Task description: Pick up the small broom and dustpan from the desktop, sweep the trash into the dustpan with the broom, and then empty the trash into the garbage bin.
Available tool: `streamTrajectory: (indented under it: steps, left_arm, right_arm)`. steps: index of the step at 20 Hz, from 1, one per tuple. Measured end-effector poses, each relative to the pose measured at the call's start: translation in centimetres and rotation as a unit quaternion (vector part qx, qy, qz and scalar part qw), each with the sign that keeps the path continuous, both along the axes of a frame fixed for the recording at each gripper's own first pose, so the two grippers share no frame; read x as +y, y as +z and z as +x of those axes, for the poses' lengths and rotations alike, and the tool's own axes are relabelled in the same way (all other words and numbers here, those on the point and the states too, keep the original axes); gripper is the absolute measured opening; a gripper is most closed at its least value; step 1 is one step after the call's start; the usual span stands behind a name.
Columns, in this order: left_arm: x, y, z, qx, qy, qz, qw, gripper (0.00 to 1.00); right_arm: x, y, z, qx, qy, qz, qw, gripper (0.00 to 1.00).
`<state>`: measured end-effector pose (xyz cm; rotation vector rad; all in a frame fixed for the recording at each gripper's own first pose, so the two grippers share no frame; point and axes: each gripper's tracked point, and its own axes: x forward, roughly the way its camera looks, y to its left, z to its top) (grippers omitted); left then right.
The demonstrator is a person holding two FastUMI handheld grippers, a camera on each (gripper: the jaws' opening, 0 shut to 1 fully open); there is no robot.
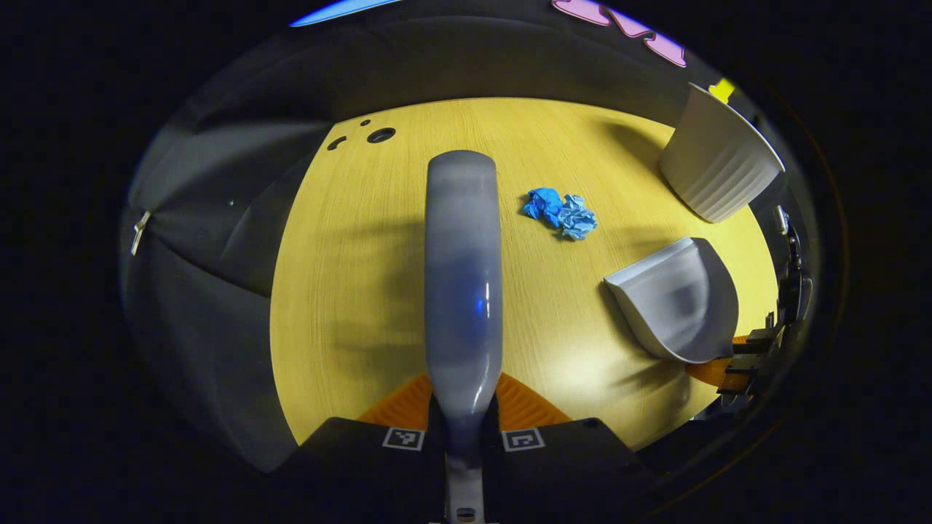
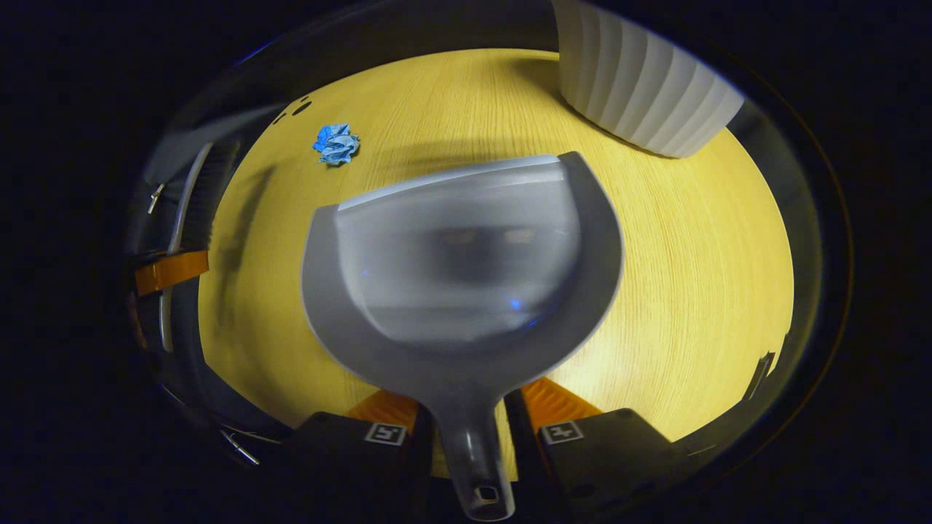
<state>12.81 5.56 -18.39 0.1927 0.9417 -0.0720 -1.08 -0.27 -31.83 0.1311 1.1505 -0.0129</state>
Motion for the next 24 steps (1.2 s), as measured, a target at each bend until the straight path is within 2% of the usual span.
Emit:
streamTrajectory:
  steps: [1, 3, 4, 5, 6, 10, 11, 12, 16, 19, 21, 22, 24]
  left_arm:
    - [0.3, -0.1, 0.8, 0.002, -0.003, 0.008, 1.000, 0.25]
    - [0.6, -0.8, 2.3, 0.010, -0.014, 0.018, 1.000, 0.24]
    - [0.7, -1.1, 3.1, 0.016, -0.019, 0.020, 0.999, 0.24]
    - [0.6, -1.3, 3.9, 0.021, -0.026, 0.021, 0.999, 0.24]
    - [0.6, -1.4, 4.8, 0.026, -0.034, 0.027, 0.999, 0.25]
    - [0.1, -1.5, 8.6, 0.040, -0.084, 0.071, 0.993, 0.24]
    - [0.1, -1.5, 9.5, 0.045, -0.095, 0.088, 0.991, 0.24]
    - [0.0, -1.6, 10.3, 0.049, -0.104, 0.101, 0.988, 0.24]
    - [-0.6, -2.5, 12.0, 0.078, -0.138, 0.145, 0.977, 0.24]
    - [-1.7, -2.2, 12.8, 0.083, -0.182, 0.177, 0.964, 0.24]
    - [-3.1, -2.3, 12.6, 0.092, -0.219, 0.190, 0.953, 0.21]
    - [-3.8, -2.2, 12.3, 0.095, -0.238, 0.195, 0.947, 0.24]
    - [-5.4, -2.3, 11.5, 0.105, -0.262, 0.186, 0.941, 0.24]
  right_arm:
    - [0.2, 0.3, -0.1, 0.001, 0.012, 0.001, 1.000, 0.43]
    - [0.2, 0.1, 0.0, 0.014, 0.016, 0.009, 1.000, 0.37]
    - [0.6, -0.2, -0.2, 0.031, 0.020, 0.020, 0.999, 0.44]
    - [0.9, 0.0, -0.7, 0.051, 0.029, 0.035, 0.998, 0.44]
    - [1.1, 0.0, -0.8, 0.063, 0.033, 0.048, 0.996, 0.37]
    - [0.7, -0.1, -1.2, 0.070, 0.063, 0.042, 0.995, 0.35]
    - [0.7, -0.1, -1.3, 0.069, 0.068, 0.039, 0.995, 0.41]
    - [0.6, 0.0, -1.3, 0.067, 0.072, 0.038, 0.994, 0.35]
    - [0.0, -0.2, -1.2, 0.054, 0.095, 0.025, 0.994, 0.34]
    - [-0.3, -0.1, -1.0, 0.051, 0.099, 0.024, 0.993, 0.35]
    - [-0.3, -0.1, -0.9, 0.049, 0.104, 0.022, 0.993, 0.34]
    - [-0.2, 0.1, -0.8, 0.048, 0.107, 0.021, 0.993, 0.34]
    - [0.0, 0.2, -0.7, 0.047, 0.107, 0.023, 0.993, 0.34]
